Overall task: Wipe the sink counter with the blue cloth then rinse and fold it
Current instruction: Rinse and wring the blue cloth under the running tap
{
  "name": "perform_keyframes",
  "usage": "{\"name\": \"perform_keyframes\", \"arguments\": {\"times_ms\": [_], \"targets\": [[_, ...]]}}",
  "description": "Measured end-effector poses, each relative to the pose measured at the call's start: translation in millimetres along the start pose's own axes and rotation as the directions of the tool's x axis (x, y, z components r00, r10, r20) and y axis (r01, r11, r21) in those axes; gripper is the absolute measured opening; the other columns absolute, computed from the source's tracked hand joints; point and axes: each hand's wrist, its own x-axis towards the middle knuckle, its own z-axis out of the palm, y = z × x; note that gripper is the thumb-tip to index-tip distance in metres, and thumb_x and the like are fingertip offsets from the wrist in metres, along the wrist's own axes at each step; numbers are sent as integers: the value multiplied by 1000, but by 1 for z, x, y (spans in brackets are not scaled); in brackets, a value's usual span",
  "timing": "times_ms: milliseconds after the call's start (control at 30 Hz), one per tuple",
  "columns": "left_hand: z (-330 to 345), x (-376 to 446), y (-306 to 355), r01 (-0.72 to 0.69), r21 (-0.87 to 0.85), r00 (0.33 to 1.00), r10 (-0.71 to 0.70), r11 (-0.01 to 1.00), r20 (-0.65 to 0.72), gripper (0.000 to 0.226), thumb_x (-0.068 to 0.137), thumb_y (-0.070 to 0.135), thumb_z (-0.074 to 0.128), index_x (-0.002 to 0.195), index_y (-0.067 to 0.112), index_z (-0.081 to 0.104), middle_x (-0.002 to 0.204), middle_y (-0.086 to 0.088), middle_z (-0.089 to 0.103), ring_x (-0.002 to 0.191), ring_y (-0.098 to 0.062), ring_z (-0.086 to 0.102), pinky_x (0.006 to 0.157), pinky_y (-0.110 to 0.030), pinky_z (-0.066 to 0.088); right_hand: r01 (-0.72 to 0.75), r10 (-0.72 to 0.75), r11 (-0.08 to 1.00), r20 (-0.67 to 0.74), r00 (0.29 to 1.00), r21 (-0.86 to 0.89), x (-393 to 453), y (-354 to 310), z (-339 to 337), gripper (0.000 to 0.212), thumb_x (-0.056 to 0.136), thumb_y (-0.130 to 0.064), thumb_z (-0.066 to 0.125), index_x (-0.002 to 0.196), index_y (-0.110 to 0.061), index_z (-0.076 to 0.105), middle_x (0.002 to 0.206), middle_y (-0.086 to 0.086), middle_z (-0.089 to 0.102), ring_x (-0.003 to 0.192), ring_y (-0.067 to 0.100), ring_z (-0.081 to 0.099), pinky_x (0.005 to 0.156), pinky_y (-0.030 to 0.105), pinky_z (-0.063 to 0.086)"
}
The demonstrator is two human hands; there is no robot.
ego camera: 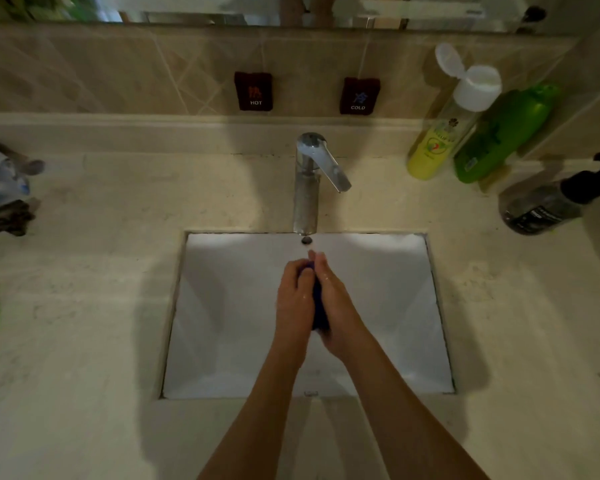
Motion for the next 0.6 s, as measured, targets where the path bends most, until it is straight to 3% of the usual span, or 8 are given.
{"name": "perform_keyframes", "arguments": {"times_ms": [33, 100, 167, 233, 333, 467, 600], "targets": [[-1, -4, -5, -143, 99, 989, 145, 985, -9, 24, 97, 34, 42, 107, 33, 64, 116, 8, 66, 107, -6, 61, 98, -37, 51, -64, 57, 989, 57, 997, 134, 1, 5, -3, 49, 95, -61, 48, 118, -23, 69, 120, 8, 71, 114, 25, 67, 103, 45, 50], [-5, -7, -15, -375, 346, 925, 374, 860, 74, 33, 90, 42, 43, 112, 34, 66, 127, 12, 61, 116, 1, 51, 109, -34, 37, -216, 169, 902, 153, 974, 373, 0, 14, -11, 57, 94, -60, 53, 127, -16, 66, 128, 10, 68, 122, 28, 62, 113, 48, 39], [-10, -5, -21, -489, 448, 870, 453, 748, 194, 34, 90, 42, 49, 112, 24, 69, 122, 6, 62, 109, -1, 50, 102, -27, 41, -304, 243, 850, 193, 951, 429, 0, 16, -16, 57, 92, -55, 59, 129, -12, 65, 132, 14, 65, 123, 34, 60, 115, 52, 36], [-13, -1, -21, -539, 507, 839, 486, 673, 246, 24, 92, 35, 53, 97, 17, 68, 100, 4, 62, 91, -5, 55, 84, -21, 46, -285, 251, 859, 135, 958, 425, 6, 19, -18, 45, 93, -41, 58, 124, -10, 68, 126, 14, 67, 121, 34, 62, 109, 48, 43], [-8, 3, -15, -494, 572, 851, 499, 654, 164, 25, 95, 27, 51, 73, 15, 50, 79, 2, 46, 70, -14, 47, 64, -17, 34, -171, 176, 928, 14, 984, 331, 9, 16, -12, 35, 99, -33, 45, 103, -10, 71, 103, 13, 72, 105, 29, 67, 96, 43, 53], [2, 8, -10, -375, 556, 899, 438, 742, 23, 30, 100, 22, 49, 71, 16, 43, 76, -1, 44, 67, -15, 45, 60, -20, 29, -77, 95, 983, -103, 990, 165, 11, 12, -2, 40, 102, -37, 43, 87, -12, 71, 84, 9, 73, 85, 22, 70, 76, 37, 56], [7, 15, -8, -215, 380, 952, 280, 900, -125, 39, 100, 15, 46, 61, 16, 44, 62, 1, 46, 56, -11, 44, 55, -24, 37, -82, 83, 997, -188, 979, 10, 19, 19, 2, 39, 100, -35, 44, 101, -8, 72, 95, 14, 74, 89, 25, 73, 70, 35, 58]]}}
